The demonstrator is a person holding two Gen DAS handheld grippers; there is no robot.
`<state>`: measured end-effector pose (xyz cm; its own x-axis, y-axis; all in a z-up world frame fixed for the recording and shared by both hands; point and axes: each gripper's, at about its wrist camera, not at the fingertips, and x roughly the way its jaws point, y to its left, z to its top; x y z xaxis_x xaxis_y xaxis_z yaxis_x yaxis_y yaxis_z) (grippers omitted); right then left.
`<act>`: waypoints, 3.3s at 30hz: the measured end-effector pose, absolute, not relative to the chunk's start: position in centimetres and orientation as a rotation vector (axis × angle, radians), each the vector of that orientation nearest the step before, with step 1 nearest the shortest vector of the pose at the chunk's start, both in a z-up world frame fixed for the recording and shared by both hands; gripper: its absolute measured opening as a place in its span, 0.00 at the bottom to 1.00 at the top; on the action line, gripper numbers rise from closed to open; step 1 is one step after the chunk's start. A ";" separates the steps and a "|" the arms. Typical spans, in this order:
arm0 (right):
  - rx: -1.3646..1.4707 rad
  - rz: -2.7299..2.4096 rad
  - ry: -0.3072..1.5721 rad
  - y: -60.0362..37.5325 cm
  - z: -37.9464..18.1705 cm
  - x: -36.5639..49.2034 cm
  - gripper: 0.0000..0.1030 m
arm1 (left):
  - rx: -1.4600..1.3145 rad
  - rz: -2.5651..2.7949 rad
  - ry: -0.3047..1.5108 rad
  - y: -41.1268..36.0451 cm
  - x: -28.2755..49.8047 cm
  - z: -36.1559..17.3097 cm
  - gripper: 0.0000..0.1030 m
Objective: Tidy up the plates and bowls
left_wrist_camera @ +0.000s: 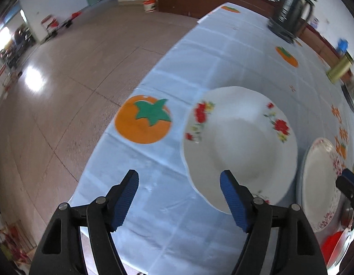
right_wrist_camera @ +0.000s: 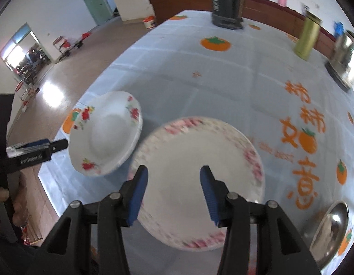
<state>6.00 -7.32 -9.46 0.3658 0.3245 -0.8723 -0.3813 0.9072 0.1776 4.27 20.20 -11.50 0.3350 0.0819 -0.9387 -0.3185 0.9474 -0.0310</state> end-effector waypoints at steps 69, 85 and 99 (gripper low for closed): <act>-0.142 0.512 1.206 -0.4 -10.1 9.8 0.13 | -0.120 0.127 1.282 17.3 6.7 -10.7 0.28; -0.132 0.511 1.210 -1.4 -10.3 9.3 0.13 | -0.105 0.126 1.286 16.5 6.8 -10.7 0.27; -0.101 0.487 1.210 -3.2 -10.5 8.2 0.13 | -0.061 0.100 1.290 14.7 7.1 -10.6 0.27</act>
